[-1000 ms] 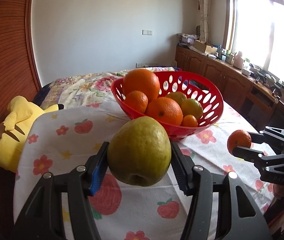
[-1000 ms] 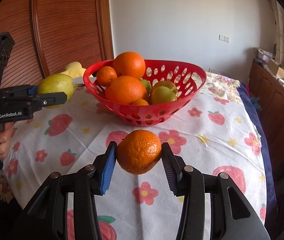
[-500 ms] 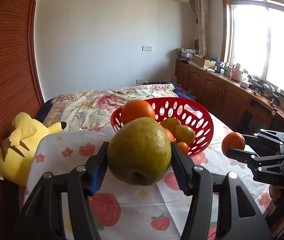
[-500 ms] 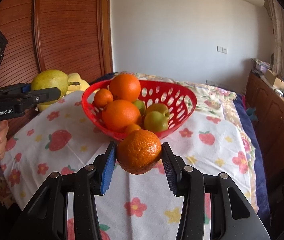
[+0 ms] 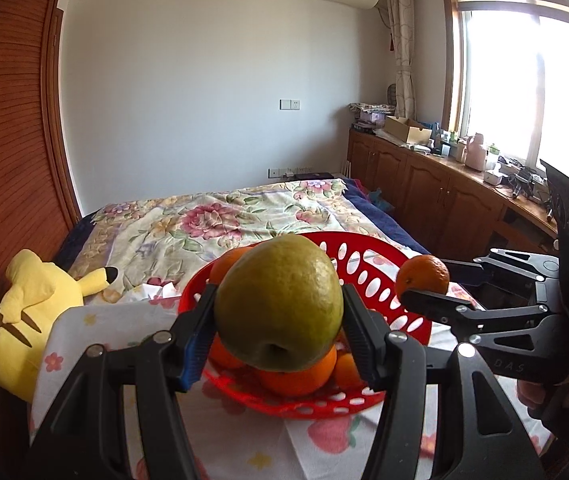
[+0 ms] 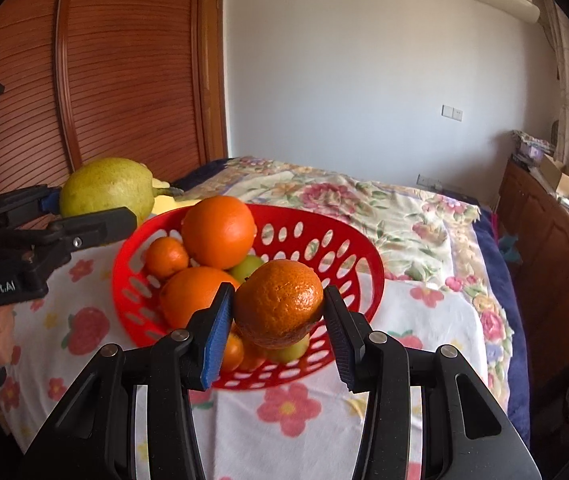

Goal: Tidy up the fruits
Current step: 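Carry the pear and mandarin over the red basket with both tools, then open the left tool to drop the pear while the right tool releases the mandarin into the basket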

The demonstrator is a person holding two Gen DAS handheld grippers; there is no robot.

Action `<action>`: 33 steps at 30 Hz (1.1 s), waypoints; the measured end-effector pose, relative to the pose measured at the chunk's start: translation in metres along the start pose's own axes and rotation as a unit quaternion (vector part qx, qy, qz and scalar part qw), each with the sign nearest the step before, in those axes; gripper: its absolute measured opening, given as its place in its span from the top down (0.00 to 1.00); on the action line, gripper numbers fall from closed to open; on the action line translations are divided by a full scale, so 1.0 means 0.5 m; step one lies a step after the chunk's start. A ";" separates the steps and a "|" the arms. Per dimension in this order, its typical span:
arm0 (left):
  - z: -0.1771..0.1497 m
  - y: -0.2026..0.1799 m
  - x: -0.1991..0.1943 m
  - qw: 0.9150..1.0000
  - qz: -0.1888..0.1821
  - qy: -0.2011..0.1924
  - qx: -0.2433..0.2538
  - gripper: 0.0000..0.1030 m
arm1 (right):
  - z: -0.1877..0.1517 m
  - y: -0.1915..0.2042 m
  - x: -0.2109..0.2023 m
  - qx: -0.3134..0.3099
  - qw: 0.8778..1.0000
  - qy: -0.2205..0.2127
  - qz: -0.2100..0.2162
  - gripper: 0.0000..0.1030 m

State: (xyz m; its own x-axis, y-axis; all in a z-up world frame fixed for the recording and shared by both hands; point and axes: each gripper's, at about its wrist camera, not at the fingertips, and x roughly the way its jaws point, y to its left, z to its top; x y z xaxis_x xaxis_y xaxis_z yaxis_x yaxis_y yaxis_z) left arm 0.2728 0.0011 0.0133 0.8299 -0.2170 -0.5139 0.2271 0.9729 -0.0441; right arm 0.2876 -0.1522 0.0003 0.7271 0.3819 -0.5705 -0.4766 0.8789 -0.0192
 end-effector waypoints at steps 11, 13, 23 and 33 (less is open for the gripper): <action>0.012 -0.031 0.096 1.000 -0.005 0.022 0.010 0.44 | 0.018 -0.038 0.094 -0.016 1.000 0.022 -0.004 0.56; 0.009 -0.034 0.106 1.000 -0.005 0.026 0.009 0.44 | 0.016 -0.040 0.103 -0.016 1.000 0.025 -0.002 0.56; 0.004 -0.040 0.132 0.999 -0.004 0.040 0.011 0.44 | 0.002 -0.044 0.132 -0.012 0.999 0.036 0.006 0.55; 0.005 -0.041 0.147 0.999 -0.002 0.048 0.011 0.43 | -0.002 -0.045 0.115 -0.011 1.000 0.024 -0.004 0.50</action>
State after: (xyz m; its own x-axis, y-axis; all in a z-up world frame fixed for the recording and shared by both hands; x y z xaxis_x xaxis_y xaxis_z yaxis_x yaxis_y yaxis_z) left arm 0.3306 -0.0349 -0.0216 0.7766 -0.2114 -0.5934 0.2430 0.9696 -0.0274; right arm 0.3397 -0.1504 -0.0326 0.7072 0.3596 -0.6087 -0.4810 0.8757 -0.0416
